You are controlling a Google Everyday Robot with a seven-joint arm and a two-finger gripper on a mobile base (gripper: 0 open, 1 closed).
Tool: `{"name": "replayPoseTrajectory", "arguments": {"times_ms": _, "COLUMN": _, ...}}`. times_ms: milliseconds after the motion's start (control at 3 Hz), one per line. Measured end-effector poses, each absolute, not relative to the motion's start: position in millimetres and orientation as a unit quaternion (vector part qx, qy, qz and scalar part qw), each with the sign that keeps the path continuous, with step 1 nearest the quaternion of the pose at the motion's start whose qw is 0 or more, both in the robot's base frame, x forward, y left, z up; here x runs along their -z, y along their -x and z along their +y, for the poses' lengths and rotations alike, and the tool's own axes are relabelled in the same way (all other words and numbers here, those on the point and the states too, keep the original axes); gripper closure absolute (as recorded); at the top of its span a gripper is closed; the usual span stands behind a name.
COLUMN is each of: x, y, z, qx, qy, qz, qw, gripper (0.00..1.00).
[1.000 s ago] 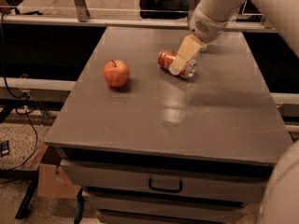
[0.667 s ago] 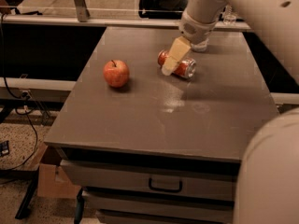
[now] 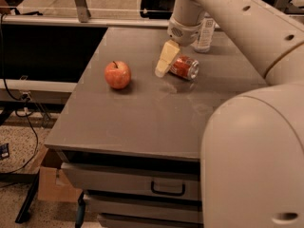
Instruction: Place coke can upright
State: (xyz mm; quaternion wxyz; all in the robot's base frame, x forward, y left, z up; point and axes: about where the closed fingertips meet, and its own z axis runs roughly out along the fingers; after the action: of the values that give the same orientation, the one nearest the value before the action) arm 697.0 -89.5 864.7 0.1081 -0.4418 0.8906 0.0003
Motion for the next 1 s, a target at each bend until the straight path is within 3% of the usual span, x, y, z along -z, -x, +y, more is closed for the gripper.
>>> {"name": "replayPoseTrajectory", "arguments": {"times_ms": 333, "x": -854, "y": -709, "z": -86, "qx": 0.0, "qy": 0.447, "qz": 0.89, "qw": 0.096, "gripper": 0.12}}
{"name": "replayPoseTrajectory", "arguments": {"times_ms": 667, "x": -847, "y": -719, "z": -83, "qx": 0.002, "qy": 0.451, "qz": 0.888, "qw": 0.085, "gripper": 0.43}}
{"name": "replayPoseTrajectory", "arguments": {"times_ms": 1000, "x": -846, "y": -724, "z": -79, "qx": 0.0, "qy": 0.458, "qz": 0.886, "qw": 0.08, "gripper": 0.67}}
